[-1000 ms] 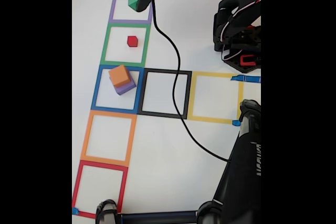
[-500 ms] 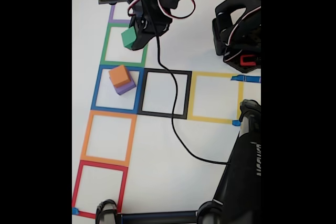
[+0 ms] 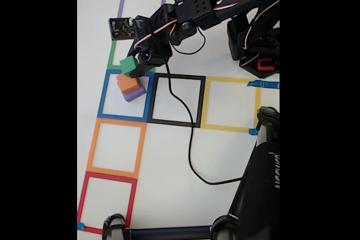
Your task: Tower of hanoi
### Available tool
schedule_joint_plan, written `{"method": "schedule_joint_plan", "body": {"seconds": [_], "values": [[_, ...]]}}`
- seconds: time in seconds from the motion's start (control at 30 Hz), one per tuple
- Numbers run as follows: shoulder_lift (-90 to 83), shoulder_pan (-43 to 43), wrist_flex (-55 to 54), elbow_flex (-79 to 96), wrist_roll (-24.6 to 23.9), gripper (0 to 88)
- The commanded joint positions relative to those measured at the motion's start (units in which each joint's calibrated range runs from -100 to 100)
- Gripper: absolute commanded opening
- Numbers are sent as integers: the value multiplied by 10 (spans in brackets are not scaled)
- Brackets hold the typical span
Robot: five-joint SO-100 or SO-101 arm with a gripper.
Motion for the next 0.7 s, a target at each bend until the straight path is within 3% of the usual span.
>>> {"method": "schedule_joint_plan", "body": {"seconds": [0.0,0.33,0.67], "values": [[30,-10,-70,-7,4,53],[120,-12,-161,-17,4,53],[130,-17,-170,-12,4,53]]}}
